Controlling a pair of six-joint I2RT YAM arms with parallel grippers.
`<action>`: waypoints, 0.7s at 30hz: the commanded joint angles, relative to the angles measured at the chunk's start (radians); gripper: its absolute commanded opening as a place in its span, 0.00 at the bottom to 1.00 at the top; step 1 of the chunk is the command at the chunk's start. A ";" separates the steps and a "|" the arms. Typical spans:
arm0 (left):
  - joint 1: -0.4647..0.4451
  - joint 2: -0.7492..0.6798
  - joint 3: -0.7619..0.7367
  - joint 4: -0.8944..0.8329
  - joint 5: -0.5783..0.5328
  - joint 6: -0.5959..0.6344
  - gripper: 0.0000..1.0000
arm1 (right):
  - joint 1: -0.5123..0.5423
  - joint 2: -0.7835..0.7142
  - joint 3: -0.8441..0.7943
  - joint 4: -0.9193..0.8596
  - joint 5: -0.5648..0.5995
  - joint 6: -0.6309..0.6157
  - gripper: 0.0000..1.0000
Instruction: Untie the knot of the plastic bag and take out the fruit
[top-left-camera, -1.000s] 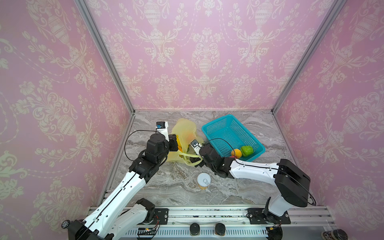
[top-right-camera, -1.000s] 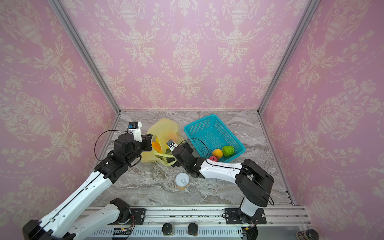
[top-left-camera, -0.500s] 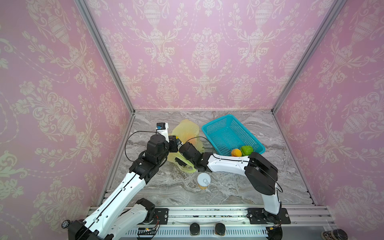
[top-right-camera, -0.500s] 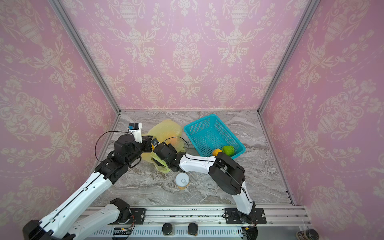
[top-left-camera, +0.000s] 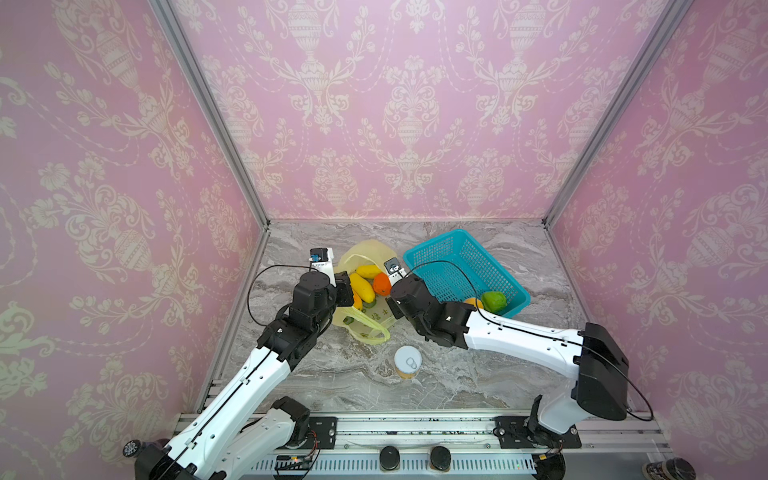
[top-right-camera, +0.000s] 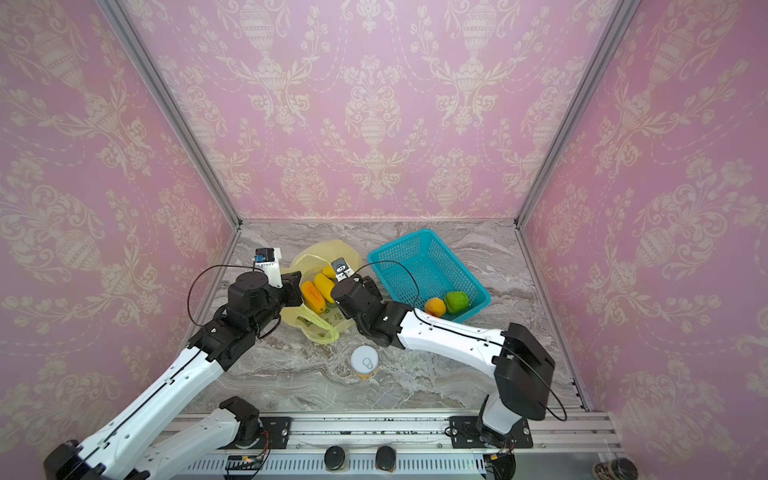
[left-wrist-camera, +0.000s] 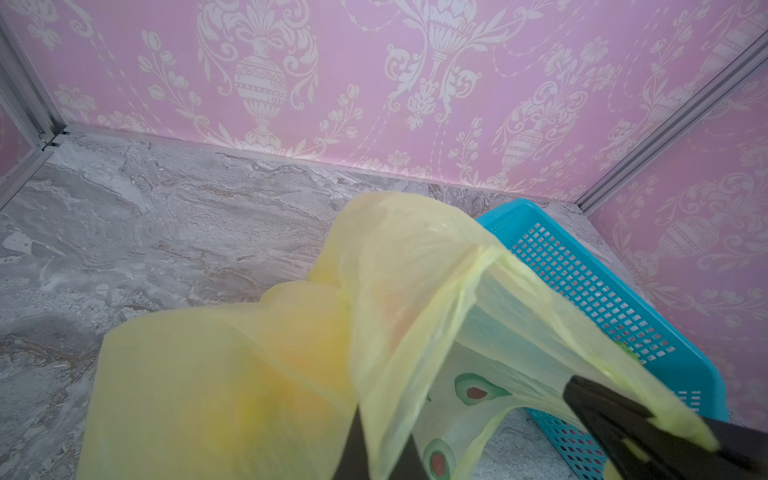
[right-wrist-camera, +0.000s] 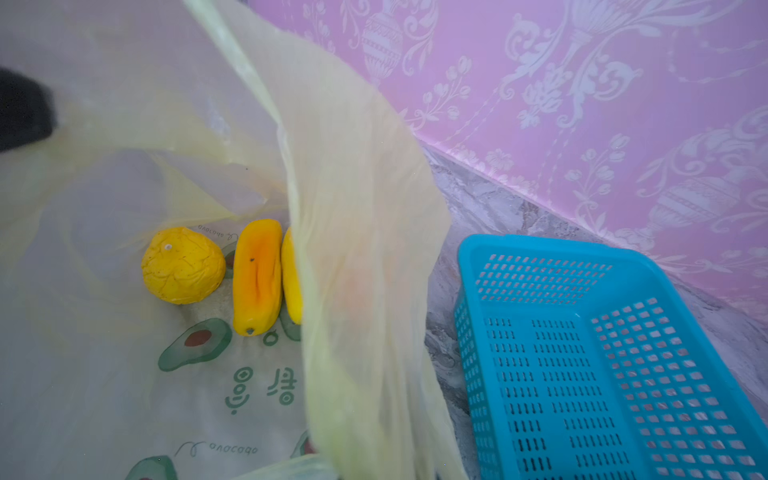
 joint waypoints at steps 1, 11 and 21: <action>0.002 -0.012 -0.027 -0.005 -0.005 0.004 0.00 | -0.064 -0.053 -0.083 -0.067 0.097 0.045 0.00; 0.002 -0.056 -0.028 -0.028 0.088 0.000 0.00 | -0.226 -0.126 -0.191 -0.112 0.054 0.096 0.34; 0.002 -0.066 -0.004 -0.047 0.151 -0.014 0.00 | -0.124 -0.455 -0.324 -0.012 -0.152 -0.010 0.99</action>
